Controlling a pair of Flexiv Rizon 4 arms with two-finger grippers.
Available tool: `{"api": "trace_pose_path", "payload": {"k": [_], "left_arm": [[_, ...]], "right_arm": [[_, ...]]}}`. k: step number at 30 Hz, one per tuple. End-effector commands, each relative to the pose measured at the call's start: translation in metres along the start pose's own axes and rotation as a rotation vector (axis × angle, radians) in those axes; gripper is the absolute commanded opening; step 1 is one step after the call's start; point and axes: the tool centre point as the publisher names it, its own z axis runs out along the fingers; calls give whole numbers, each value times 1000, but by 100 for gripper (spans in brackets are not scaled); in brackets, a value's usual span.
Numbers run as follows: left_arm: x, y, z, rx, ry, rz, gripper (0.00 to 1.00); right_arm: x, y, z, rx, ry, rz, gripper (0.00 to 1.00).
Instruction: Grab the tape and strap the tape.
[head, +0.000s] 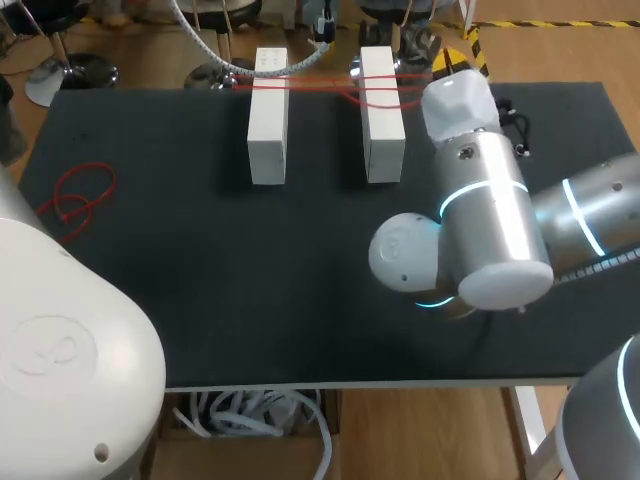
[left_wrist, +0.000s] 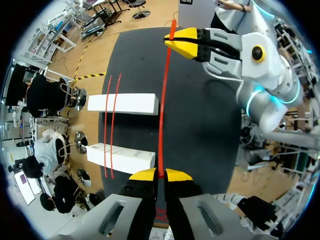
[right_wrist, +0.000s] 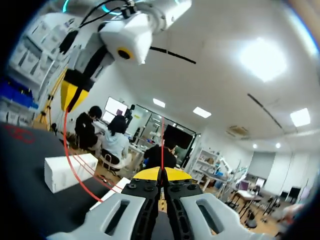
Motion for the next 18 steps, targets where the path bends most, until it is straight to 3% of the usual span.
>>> {"api": "trace_pose_path", "payload": {"k": [1,5,12,18], "left_arm": [[0,0,0,-3,1,-1,0],[0,0,0,-3,1,-1,0],[0,0,0,-3,1,-1,0],[0,0,0,-3,1,-1,0]], "right_arm": [[1,10,-1,-58,28,-479,0],[7,15,-4,-62,19,-565,0],[19,22,-14,15,30,-706,0],[20,33,-22,105,-18,-634,0]]}}
